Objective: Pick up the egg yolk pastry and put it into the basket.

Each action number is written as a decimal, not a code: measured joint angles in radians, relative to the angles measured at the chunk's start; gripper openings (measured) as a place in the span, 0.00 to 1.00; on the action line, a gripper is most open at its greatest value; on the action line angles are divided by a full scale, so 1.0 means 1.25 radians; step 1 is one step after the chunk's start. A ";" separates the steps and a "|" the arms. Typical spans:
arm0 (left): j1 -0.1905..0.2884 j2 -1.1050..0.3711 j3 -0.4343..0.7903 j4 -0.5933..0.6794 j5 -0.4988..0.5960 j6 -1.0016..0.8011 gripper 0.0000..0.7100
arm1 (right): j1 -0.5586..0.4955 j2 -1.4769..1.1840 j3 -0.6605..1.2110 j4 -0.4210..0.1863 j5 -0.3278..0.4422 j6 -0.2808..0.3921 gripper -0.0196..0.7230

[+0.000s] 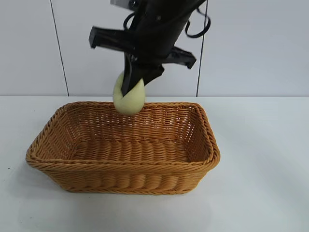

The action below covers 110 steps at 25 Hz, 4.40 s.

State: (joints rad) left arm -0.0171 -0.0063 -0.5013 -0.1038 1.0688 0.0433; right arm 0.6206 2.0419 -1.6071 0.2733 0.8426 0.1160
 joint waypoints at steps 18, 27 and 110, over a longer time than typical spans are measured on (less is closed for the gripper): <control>0.000 0.000 0.000 0.000 0.000 0.000 0.98 | 0.000 0.115 -0.013 -0.010 0.005 0.007 0.90; 0.000 0.000 0.000 0.000 0.000 0.000 0.98 | -0.022 0.116 -0.294 -0.248 0.270 0.075 0.95; 0.000 0.000 0.000 0.000 0.000 -0.001 0.98 | -0.462 -1.637 0.884 -0.202 0.145 -0.093 0.96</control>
State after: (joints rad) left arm -0.0171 -0.0063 -0.5013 -0.1038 1.0688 0.0424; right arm 0.0427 -0.0040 -0.5026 0.0203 1.0235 0.0000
